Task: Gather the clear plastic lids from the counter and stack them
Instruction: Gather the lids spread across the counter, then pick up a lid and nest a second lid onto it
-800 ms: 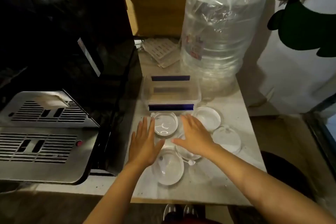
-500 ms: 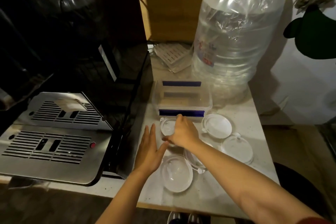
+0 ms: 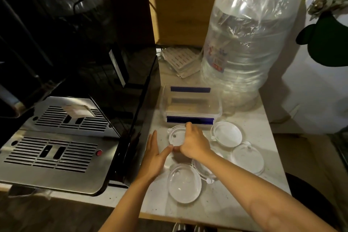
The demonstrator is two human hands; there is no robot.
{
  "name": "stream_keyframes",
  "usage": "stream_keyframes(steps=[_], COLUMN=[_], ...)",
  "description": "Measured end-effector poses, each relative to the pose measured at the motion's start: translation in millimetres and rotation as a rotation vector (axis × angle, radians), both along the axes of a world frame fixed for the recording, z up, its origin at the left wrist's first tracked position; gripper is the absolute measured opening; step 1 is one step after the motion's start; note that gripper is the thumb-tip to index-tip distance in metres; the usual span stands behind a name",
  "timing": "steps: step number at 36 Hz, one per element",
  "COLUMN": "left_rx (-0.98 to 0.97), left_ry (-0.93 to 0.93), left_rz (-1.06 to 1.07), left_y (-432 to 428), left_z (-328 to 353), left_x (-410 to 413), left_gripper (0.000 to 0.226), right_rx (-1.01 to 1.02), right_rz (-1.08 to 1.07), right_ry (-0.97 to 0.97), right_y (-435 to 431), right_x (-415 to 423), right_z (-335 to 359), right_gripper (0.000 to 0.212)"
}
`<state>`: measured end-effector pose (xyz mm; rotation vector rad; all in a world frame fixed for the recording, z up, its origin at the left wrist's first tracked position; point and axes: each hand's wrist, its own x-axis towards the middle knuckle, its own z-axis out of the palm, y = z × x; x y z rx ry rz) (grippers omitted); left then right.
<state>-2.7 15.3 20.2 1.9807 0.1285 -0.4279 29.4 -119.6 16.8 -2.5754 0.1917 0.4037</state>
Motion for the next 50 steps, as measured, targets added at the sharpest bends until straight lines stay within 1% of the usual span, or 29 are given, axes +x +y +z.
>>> stream_keyframes(steps=[2,6,7,10,13,14,16,17,18,20,22,28,30,33,35,37,39,41,45,50], left_rx=[-0.086,-0.253,-0.292,-0.46,-0.573,-0.616,-0.734,-0.807,-0.878,-1.007,-1.083,-1.104,-1.109,-1.075,-1.057,-1.074,-1.08,-1.074,-1.052,-1.067], left_ry=[0.03,0.106,0.125,0.177,0.144,0.139,0.181,0.225,0.265,0.32,0.338,0.346,0.364,0.387,0.406,0.419,0.424,0.425,0.431,0.447], left_rz=[0.002,-0.027,-0.028,-0.039,-0.104,-0.134,-0.182,-0.194,-0.208,-0.25,-0.292,-0.342,-0.303,-0.238,-0.215,-0.197,-0.191,-0.174,-0.145,-0.133], left_y=[-2.2,-9.8,-11.1,-14.5,-21.1,-23.5,-28.6,-31.2,-33.8,-38.2,-41.1,-41.3,-42.7,-42.4,-40.4,-38.1,-37.0,-36.5,-37.4,-38.6], left_z=[6.1,16.6,18.0,23.9,28.8,29.7,33.1,35.5,39.1,44.8,46.2,45.7,45.4,42.9,39.9,36.1,33.0,31.4,30.3,28.6], left_x=[0.8,3.3,4.6,8.6,15.1,18.1,22.6,23.2,22.7,21.0,20.4,22.8,23.1,26.3,28.6,30.8,31.6,31.9,32.3,33.0], left_gripper=[0.078,0.076,0.079,0.098,0.086,0.088,0.103,0.105,0.1,0.081,0.066,0.056,0.065,0.096,0.109,0.108,0.102,0.101,0.105,0.103], right_rx=[0.046,0.158,0.187,0.288,0.349,0.361,0.377,0.381,0.381,0.368,0.34,0.317,0.345,0.359,0.349,0.354,0.338,0.273,0.169,0.075], right_rz=[-0.013,-0.059,-0.072,-0.113,-0.147,-0.158,-0.172,-0.174,-0.174,-0.163,-0.144,-0.092,-0.089,-0.152,-0.234,-0.331,-0.367,-0.321,-0.149,0.017], right_ry=[-0.007,-0.059,-0.073,-0.13,-0.178,-0.187,-0.211,-0.223,-0.231,-0.243,-0.254,-0.239,-0.237,-0.259,-0.267,-0.248,-0.184,-0.076,0.107,0.22], right_y=[-5.4,-17.7,-20.7,-27.4,-29.1,-29.2,-29.5,-29.6,-29.7,-29.2,-28.5,-31.0,-37.9,-61.7,-85.0,-109.6,-131.6,-148.0,-163.4,-158.3], right_x=[-6.4,-20.4,-23.6,-31.1,-36.2,-37.6,-40.5,-42.0,-43.6,-46.5,-48.8,-51.2,-48.2,-37.9,-28.3,-18.5,-10.9,-5.0,1.8,6.4], right_z=[7.1,29.5,36.6,57.6,74.1,77.9,84.0,86.8,89.1,92.5,94.2,88.7,86.2,81.0,74.6,64.1,51.4,38.8,19.3,7.7], right_gripper=[0.083,0.085,0.085,0.083,0.086,0.087,0.089,0.089,0.089,0.088,0.086,0.08,0.08,0.084,0.082,0.08,0.085,0.092,0.109,0.115])
